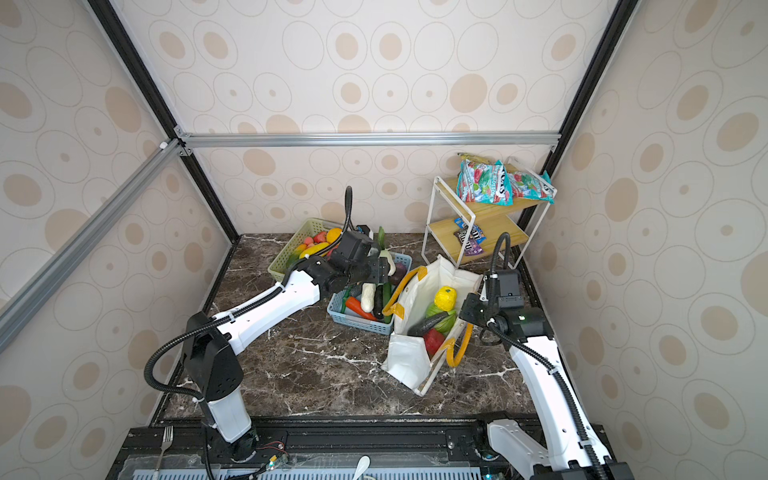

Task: Place the food into the grocery bag and tie it
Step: 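Withdraw the left gripper from the bag to the white radish in the basket, then close the left gripper on the white radish and lift it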

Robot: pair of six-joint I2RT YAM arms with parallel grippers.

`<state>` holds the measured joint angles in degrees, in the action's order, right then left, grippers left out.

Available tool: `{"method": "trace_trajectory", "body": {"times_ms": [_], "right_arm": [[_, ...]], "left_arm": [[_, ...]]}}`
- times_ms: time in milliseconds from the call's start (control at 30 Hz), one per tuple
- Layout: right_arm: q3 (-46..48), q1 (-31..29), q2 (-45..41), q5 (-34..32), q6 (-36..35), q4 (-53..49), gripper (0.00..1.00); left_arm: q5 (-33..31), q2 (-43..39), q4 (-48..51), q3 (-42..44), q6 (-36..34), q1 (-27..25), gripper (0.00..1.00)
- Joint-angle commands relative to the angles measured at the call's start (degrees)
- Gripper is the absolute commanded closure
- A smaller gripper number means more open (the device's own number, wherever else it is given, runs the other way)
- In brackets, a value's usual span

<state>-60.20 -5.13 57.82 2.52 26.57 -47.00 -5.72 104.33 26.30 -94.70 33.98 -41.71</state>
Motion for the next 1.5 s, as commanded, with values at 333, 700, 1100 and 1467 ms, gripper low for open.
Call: {"method": "trace_trajectory", "body": {"times_ms": [333, 700, 1100, 1467], "right_arm": [[-0.4, 0.5, -2.1, 0.8, 0.3, -1.1, 1.00], [0.3, 0.4, -3.0, 0.5, 0.5, -0.7, 1.00], [1.1, 0.5, -2.7, 1.4, 0.9, 0.6, 1.00], [0.9, 0.5, -2.2, 1.4, 0.2, 0.6, 1.00]], "left_arm": [[11.3, 5.7, -9.7, 2.7, 16.3, 4.2, 0.18], [17.0, 11.2, -15.1, 1.5, 24.6, 5.9, 0.18], [19.2, 16.0, -21.6, 0.1, 27.5, 6.1, 0.19], [18.2, 17.2, -31.7, 2.3, 31.5, 6.3, 0.22]]}}
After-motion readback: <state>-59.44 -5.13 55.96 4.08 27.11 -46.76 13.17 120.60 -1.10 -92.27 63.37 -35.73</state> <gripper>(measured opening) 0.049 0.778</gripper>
